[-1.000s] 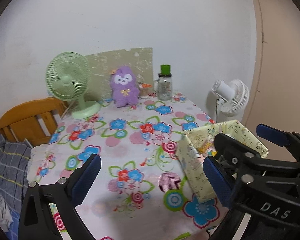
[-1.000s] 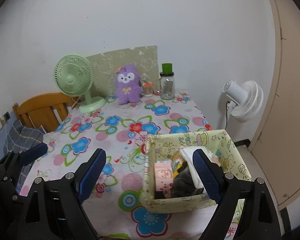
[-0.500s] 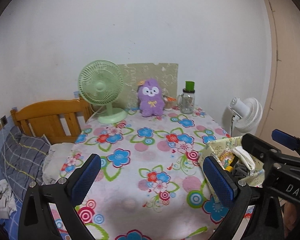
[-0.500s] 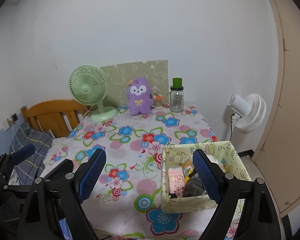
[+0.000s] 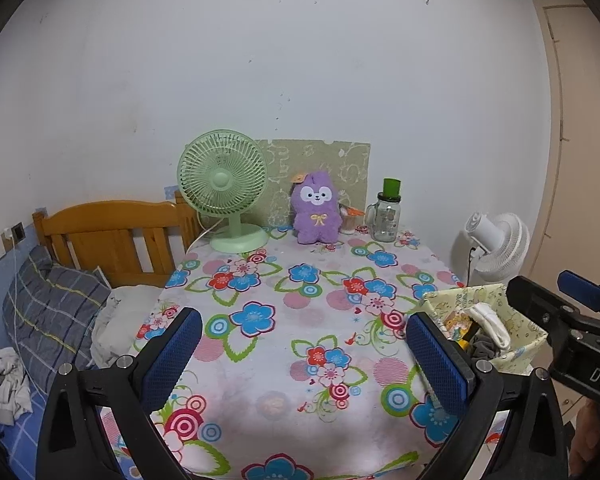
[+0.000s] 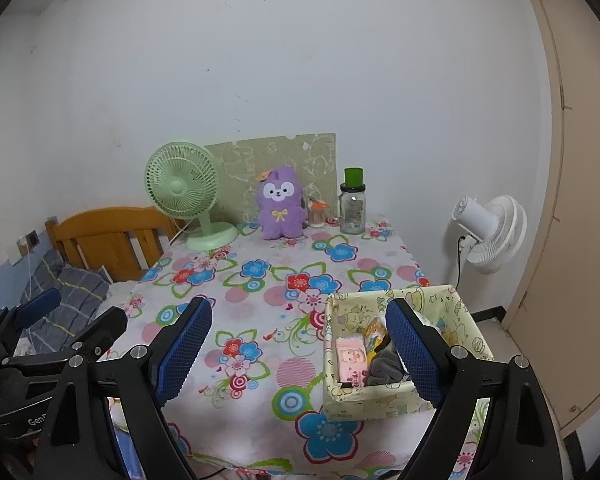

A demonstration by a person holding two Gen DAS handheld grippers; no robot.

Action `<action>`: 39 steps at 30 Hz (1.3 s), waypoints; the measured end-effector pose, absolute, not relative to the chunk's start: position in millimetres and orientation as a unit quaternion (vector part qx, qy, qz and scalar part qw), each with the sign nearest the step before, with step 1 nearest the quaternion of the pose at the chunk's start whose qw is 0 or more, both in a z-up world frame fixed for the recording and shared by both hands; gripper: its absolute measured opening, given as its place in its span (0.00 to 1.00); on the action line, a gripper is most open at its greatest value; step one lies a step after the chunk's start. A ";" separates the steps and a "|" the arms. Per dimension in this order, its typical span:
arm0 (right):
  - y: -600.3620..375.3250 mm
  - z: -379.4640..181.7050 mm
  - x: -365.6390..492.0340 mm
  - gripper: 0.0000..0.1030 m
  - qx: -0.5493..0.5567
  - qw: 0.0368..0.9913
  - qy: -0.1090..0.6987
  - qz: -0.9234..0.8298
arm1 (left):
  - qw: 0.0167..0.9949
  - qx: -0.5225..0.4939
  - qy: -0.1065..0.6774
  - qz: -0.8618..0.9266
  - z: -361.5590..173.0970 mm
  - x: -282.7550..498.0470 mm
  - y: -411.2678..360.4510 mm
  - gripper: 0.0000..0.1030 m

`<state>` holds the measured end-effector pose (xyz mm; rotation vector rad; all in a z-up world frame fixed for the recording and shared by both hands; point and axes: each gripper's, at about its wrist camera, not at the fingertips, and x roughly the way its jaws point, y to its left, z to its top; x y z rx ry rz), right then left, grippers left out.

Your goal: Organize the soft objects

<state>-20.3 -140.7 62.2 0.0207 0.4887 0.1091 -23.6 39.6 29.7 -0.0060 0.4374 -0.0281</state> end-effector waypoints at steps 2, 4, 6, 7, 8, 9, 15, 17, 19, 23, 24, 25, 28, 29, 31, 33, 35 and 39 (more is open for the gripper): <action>-141.4 62.8 -20.4 0.90 0.010 0.970 0.239 0.051 | 0.976 -0.002 0.216 -0.012 29.6 -24.1 37.6 1.00; -143.8 62.6 -21.0 0.91 0.014 0.970 0.237 0.050 | 0.976 -0.002 0.219 -0.013 29.8 -23.0 36.6 1.00; -145.4 63.0 -21.2 0.91 0.015 0.971 0.236 0.048 | 0.975 -0.001 0.222 -0.013 30.5 -21.5 34.9 1.00; -146.0 63.4 -21.3 0.91 0.015 0.971 0.234 0.048 | 0.975 0.000 0.224 -0.012 31.0 -20.6 33.8 1.00; -146.4 63.6 -21.7 0.91 0.015 0.971 0.234 0.048 | 0.974 0.002 0.225 -0.011 31.1 -20.1 32.8 1.00; -146.6 63.7 -22.0 0.91 0.014 0.971 0.233 0.048 | 0.974 0.005 0.225 -0.010 31.3 -19.8 31.5 1.00; -149.0 62.3 -21.5 0.91 0.018 0.971 0.235 0.047 | 0.974 0.016 0.224 -0.020 30.4 -20.9 23.9 1.00; -149.9 62.2 -20.8 0.91 0.019 0.971 0.236 0.046 | 0.974 0.017 0.223 -0.020 30.6 -21.0 23.1 1.00; -151.0 62.5 -20.6 0.91 0.020 0.971 0.236 0.045 | 0.974 0.017 0.224 -0.020 30.7 -20.9 23.0 1.00; -151.8 62.6 -19.8 0.91 0.021 0.971 0.235 0.044 | 0.975 0.016 0.223 -0.018 31.1 -21.8 23.7 1.00; -152.2 62.5 -19.7 0.91 0.021 0.971 0.235 0.043 | 0.975 0.015 0.223 -0.018 31.2 -22.3 22.9 1.00; -152.3 62.3 -19.7 0.91 0.022 0.971 0.235 0.043 | 0.975 0.015 0.223 -0.017 30.7 -21.9 22.1 1.00; -152.5 62.5 -20.9 0.91 0.021 0.971 0.235 0.043 | 0.975 0.016 0.222 -0.018 30.8 -21.9 22.5 1.00; -152.5 62.6 -20.9 0.91 0.021 0.971 0.234 0.043 | 0.975 0.015 0.222 -0.018 30.8 -21.8 22.6 1.00; -152.7 62.6 -20.8 0.91 0.022 0.971 0.234 0.042 | 0.975 0.015 0.222 -0.018 30.8 -21.9 22.5 1.00; -152.8 62.4 -20.6 0.91 0.022 0.971 0.234 0.042 | 0.975 0.016 0.222 -0.018 30.7 -22.6 22.1 1.00; -152.9 62.4 -20.6 0.91 0.022 0.971 0.234 0.042 | 0.975 0.015 0.223 -0.018 30.8 -21.9 22.6 1.00; -153.1 62.4 -20.5 0.91 0.022 0.971 0.234 0.042 | 0.975 0.015 0.222 -0.019 30.9 -22.1 22.7 1.00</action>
